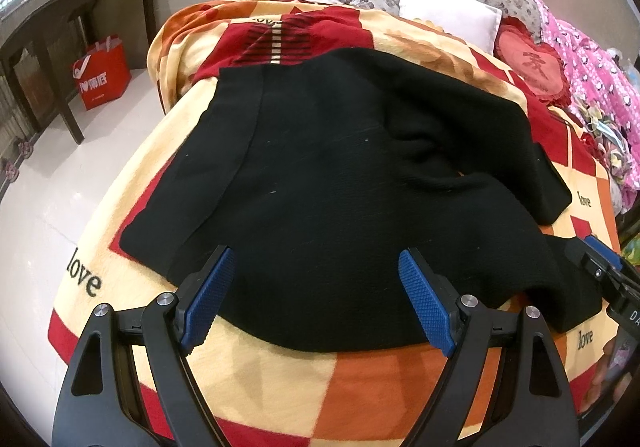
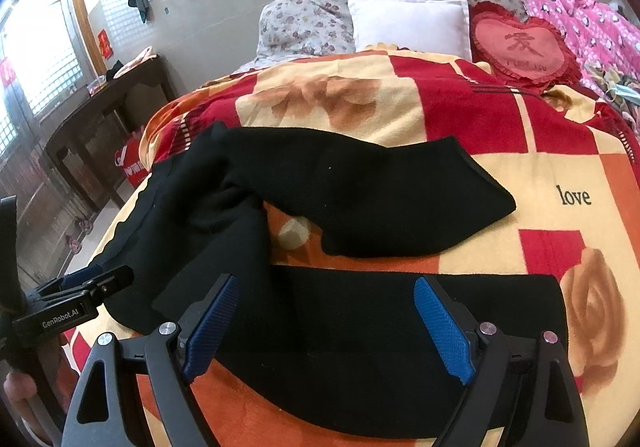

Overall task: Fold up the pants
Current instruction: 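Move both grippers open toward the black pants on the blanket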

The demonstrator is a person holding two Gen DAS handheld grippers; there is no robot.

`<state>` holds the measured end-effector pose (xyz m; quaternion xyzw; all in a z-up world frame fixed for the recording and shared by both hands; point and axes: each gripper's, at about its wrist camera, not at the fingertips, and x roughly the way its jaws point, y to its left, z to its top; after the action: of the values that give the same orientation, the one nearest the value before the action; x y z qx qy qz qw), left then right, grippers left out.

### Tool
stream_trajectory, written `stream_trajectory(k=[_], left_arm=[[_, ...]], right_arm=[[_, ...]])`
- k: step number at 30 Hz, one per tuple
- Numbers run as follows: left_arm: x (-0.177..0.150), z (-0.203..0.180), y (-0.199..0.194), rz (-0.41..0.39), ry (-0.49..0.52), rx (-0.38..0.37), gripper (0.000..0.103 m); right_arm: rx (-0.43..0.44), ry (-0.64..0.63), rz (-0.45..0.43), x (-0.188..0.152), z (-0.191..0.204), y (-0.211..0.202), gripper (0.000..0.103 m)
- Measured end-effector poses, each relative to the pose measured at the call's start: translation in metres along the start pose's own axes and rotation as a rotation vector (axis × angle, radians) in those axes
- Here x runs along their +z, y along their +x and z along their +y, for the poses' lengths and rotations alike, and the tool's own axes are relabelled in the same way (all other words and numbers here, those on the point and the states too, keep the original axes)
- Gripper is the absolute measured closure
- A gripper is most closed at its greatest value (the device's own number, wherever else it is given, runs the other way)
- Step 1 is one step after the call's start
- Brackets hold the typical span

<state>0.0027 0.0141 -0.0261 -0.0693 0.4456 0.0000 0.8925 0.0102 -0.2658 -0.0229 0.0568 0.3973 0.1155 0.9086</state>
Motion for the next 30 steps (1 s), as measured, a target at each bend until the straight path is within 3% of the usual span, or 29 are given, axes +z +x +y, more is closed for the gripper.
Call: stream_trajectory(k=[7, 14, 23, 30], left_arm=[[-0.002, 0.014, -0.003, 0.017, -0.027, -0.004, 0.019], [-0.008, 0.051, -0.015, 0.027, -0.112, -0.011, 0.019], [-0.017, 0.088, -0.007, 0.067, -0.235, 0.014, 0.019], [-0.018, 0.084, 0.004, 0.1, -0.249, -0.012, 0.019]], right_arm=[[-0.004, -0.004, -0.015, -0.002, -0.002, 0.0, 0.014], [-0.034, 0.023, -0.015, -0.005, -0.022, -0.006, 0.014], [-0.14, 0.096, -0.03, -0.011, -0.072, -0.032, 0.014], [-0.22, 0.146, -0.026, -0.02, -0.106, -0.043, 0.014]])
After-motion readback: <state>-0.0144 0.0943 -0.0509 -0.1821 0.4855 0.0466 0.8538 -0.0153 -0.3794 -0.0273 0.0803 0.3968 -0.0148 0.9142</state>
